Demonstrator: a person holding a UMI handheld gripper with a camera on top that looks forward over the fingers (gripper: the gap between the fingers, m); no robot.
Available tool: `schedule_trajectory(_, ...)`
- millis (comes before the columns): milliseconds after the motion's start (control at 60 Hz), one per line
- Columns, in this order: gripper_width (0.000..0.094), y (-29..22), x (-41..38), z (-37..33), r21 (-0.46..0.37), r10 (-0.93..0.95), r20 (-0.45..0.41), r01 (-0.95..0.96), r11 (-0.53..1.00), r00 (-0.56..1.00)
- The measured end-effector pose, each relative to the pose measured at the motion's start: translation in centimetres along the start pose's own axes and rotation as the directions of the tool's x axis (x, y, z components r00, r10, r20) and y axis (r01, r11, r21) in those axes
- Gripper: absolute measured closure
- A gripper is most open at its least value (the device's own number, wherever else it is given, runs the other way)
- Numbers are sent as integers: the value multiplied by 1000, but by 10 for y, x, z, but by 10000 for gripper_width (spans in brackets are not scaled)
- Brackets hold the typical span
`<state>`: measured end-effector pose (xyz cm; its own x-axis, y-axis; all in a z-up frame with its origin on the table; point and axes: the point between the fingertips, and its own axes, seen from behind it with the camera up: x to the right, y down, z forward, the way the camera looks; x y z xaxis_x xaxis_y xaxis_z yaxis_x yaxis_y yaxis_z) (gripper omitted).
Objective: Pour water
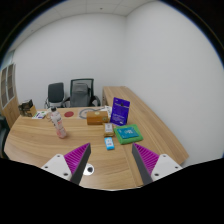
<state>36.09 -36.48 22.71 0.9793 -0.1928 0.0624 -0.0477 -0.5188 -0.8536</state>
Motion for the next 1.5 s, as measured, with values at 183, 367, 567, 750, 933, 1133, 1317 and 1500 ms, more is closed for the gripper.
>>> schedule_trajectory(183, 70, 14, -17, 8, -17, -5, 34, 6, 1000, 999)
schedule_trajectory(367, 80, 33, -75, 25, -38, -37, 120, 42, 998, 992)
schedule_trajectory(567, 75, 36, -182, 54, -25, -36, 235, 43, 999, 971)
schedule_trajectory(750, 73, 14, -264, 110, 45, -49, 255, 39, 998, 966)
schedule_trajectory(933, 78, -2, -311, 196, 92, -32, 189, 14, 996, 982)
schedule_trajectory(1133, 188, -5, -335, 272, 143, -11, 123, -7, 990, 992)
schedule_trajectory(1317, 482, -9, -331, 303, 195, -9, 72, -5, 981, 997)
schedule_trajectory(1500, 618, -21, -329, 302, 217, -71, 31, 63, 974, 997)
